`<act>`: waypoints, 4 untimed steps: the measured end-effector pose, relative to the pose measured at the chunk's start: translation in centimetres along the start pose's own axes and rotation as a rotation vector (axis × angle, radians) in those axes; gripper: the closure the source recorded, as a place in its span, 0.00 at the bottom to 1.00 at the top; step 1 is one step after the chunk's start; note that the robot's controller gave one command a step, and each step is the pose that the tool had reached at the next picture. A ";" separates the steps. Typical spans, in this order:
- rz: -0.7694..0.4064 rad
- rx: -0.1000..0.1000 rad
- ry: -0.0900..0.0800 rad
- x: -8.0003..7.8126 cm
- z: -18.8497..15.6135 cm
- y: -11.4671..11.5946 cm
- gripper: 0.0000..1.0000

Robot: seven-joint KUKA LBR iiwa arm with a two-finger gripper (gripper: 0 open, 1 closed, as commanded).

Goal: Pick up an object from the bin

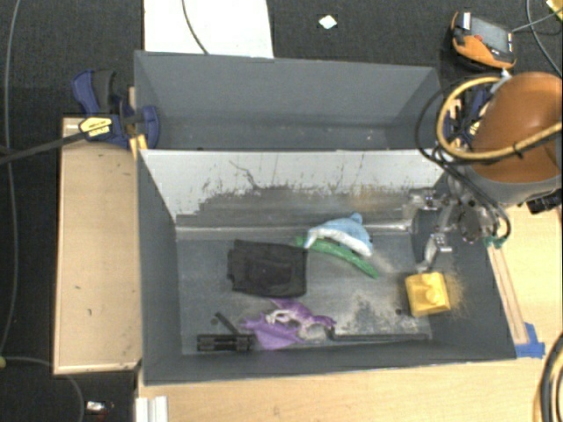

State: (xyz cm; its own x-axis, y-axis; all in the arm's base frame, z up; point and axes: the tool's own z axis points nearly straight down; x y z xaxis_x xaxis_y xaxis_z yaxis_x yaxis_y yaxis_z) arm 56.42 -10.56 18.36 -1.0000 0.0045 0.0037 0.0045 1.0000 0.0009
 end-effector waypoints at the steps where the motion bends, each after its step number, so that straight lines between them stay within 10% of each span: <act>1: -0.004 0.002 -0.008 -0.2 -0.4 0.0 0.00; 2: 0.159 0.000 -0.006 -2.4 11.6 5.7 0.00; 3: 0.217 0.002 -0.023 -2.4 2.2 7.2 0.00; 4: 0.358 0.001 0.003 -0.9 8.4 8.7 0.00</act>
Offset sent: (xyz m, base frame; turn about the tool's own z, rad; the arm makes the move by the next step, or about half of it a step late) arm 0.0229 0.0553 -0.1136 0.1606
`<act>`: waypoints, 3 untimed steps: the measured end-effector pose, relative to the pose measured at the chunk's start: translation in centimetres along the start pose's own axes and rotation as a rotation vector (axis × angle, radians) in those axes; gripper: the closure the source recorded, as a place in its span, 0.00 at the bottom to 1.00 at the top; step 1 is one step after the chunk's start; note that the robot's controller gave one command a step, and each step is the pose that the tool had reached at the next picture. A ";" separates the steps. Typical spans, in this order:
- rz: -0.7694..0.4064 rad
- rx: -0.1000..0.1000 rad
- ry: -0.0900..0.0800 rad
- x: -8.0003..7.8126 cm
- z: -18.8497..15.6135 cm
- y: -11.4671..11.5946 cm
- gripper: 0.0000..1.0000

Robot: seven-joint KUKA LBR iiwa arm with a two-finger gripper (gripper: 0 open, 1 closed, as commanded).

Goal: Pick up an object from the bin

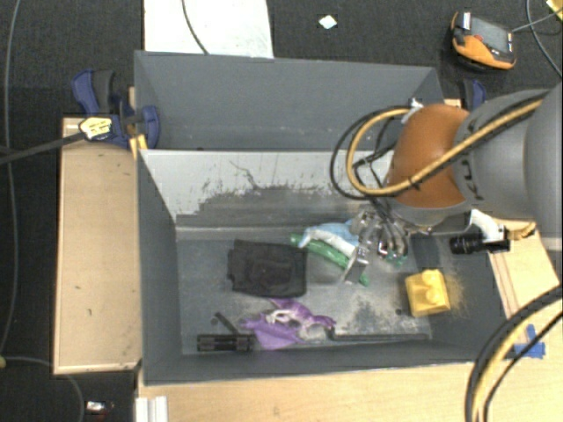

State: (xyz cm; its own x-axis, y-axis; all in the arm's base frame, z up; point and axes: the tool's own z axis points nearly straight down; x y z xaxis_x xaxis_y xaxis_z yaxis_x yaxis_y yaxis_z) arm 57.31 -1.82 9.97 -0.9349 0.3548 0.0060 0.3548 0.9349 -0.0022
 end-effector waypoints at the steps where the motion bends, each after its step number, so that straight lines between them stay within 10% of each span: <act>1: 0.175 -0.009 -0.030 -0.3 2.8 2.2 0.00; 2: 0.037 -0.002 -0.009 1.0 2.7 2.4 1.00; 3: 0.037 -0.002 -0.009 1.0 2.7 2.4 1.00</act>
Offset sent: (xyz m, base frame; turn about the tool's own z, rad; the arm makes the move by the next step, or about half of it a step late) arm -0.0039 0.0266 -0.0297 0.0375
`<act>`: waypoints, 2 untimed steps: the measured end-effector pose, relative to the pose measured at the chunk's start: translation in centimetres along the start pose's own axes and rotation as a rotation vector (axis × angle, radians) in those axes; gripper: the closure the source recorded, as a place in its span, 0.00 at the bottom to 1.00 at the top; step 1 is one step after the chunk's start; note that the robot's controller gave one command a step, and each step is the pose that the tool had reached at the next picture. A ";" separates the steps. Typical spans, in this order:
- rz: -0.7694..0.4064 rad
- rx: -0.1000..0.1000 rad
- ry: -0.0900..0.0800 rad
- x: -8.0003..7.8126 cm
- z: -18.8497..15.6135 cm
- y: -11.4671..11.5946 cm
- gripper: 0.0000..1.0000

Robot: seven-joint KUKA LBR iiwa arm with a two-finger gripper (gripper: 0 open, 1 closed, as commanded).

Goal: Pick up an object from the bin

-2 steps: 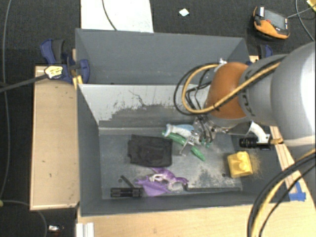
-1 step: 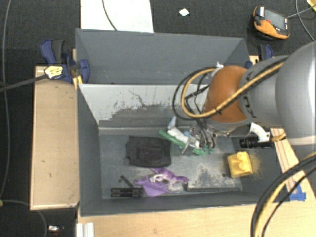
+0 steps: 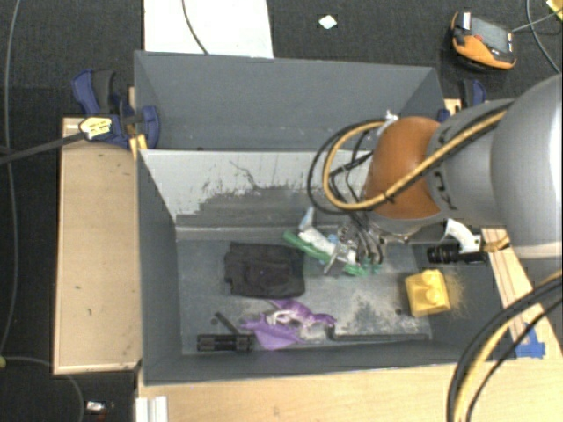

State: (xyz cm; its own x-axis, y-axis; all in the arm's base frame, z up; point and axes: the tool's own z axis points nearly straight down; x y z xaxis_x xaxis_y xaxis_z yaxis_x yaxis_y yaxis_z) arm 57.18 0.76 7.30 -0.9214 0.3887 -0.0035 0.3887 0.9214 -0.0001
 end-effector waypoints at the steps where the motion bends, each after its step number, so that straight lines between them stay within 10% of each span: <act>1: -0.002 0.001 0.002 0.1 -1.1 -0.1 1.00; 2: -0.002 0.000 0.001 0.1 -3.9 0.0 1.00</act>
Offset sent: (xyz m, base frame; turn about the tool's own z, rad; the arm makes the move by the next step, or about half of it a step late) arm -0.0011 0.0002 0.0572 -0.0009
